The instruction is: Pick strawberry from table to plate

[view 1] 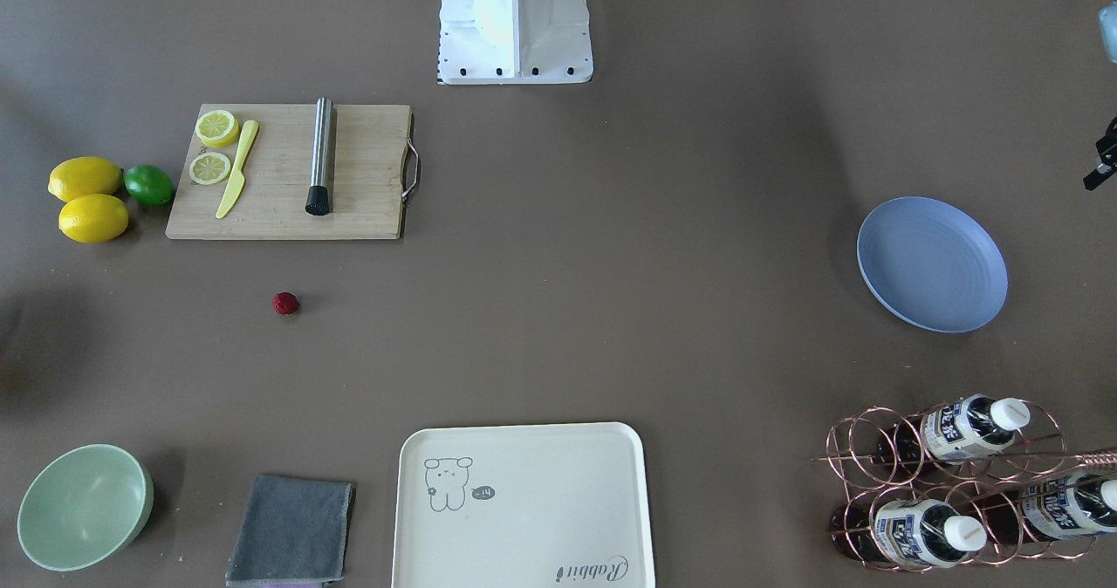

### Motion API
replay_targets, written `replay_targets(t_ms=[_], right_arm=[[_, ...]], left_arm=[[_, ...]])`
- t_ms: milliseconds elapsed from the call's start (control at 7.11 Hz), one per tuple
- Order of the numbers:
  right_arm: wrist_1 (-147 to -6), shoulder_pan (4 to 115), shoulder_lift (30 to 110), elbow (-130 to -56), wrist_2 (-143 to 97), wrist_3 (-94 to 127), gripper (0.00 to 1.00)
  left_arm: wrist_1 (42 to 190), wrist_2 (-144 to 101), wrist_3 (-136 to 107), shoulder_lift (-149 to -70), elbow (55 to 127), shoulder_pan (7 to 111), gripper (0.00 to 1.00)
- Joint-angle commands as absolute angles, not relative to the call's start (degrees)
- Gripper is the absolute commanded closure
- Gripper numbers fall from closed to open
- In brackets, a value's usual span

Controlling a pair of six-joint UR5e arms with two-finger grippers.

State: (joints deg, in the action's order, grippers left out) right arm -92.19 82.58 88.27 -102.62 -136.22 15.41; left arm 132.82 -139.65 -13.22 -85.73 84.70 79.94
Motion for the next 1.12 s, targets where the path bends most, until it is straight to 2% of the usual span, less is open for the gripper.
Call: replay_targets(t_ms=[0,562,844,984], right_arm=[[-85.8,79.2,88.1,-102.3,-136.2,24.2,0.0],[-76.7,72.3,87.8,-102.2,-133.8,37.6,0.0],[-76.8,72.2,86.9,-102.2,-133.6,37.8,0.0],[-76.7,72.2,86.7,-102.2,-133.6,38.1,0.0]], left_arm=[[139.1,-136.5,-21.5,-89.1,78.8,76.3,0.02],[153.4,-125.9,-32.5,-91.5,70.6,64.9,0.02],[153.9,-126.2,-32.7,-90.9,70.5,64.6,0.02],[155.4,-126.4,-32.5,-90.4,70.3,64.6,0.16]])
